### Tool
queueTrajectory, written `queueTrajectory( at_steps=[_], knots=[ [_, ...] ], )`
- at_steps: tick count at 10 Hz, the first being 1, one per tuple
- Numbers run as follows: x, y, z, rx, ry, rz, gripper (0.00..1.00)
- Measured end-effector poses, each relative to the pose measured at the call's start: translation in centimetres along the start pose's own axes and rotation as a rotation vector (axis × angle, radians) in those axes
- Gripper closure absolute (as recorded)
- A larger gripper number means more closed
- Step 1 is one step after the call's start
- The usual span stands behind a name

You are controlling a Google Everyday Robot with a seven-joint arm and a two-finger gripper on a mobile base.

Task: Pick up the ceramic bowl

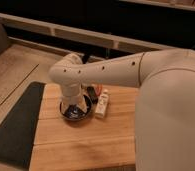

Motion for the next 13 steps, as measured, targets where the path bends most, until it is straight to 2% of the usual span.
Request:
queueTrajectory(
  at_steps=[9, 10, 12, 13],
  knots=[
    [-0.2, 0.0, -0.2, 0.001, -0.007, -0.007, 0.35],
    [-1.0, -0.1, -0.6, 0.006, -0.031, -0.032, 0.35],
    [-4.6, -1.0, -2.5, 0.027, -0.129, -0.129, 0.35],
    [-6.8, -1.2, -4.1, 0.026, -0.2, -0.192, 0.35]
  ],
)
